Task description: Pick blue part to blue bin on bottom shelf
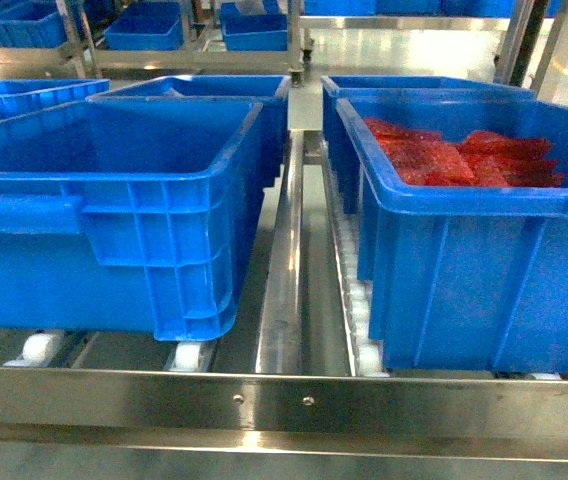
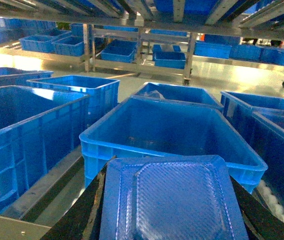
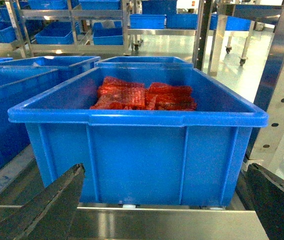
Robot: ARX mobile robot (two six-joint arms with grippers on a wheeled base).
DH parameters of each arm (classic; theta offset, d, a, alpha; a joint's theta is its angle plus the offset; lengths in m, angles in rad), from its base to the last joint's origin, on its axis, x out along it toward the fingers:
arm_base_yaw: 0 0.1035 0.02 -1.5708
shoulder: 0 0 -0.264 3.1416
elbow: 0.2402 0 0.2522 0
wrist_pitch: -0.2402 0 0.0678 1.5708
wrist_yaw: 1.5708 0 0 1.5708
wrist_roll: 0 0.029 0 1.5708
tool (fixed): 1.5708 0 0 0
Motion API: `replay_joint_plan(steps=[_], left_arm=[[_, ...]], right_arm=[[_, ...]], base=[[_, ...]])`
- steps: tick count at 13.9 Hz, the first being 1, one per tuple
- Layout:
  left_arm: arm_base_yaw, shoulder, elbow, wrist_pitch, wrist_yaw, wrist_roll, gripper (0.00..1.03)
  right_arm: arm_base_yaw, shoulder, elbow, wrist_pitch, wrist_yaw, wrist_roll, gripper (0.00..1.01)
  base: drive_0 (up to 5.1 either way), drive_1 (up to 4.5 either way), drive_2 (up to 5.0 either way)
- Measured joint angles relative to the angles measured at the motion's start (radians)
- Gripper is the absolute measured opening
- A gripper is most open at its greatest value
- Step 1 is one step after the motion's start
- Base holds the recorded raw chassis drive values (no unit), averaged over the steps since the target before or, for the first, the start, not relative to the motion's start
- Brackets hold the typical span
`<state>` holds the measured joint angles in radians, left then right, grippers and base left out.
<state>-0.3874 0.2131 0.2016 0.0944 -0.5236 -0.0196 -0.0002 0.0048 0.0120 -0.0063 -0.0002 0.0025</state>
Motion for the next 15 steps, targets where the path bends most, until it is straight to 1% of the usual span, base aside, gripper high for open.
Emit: replay_joint_plan(steps=[5,15], left_arm=[[0.0,0.0,0.0,0.002,0.0,0.0,0.43],[0.0,-0.002,0.0,0.003,0.0,0.0,0.43]], right_arm=[[0.0,0.0,0.0,0.0,0.0,0.0,0.98],[0.0,0.0,0.0,0.002,0.0,0.0,0.98]], base=[[0.0,0.0,0.0],[0.1,4.23,-4.0]])
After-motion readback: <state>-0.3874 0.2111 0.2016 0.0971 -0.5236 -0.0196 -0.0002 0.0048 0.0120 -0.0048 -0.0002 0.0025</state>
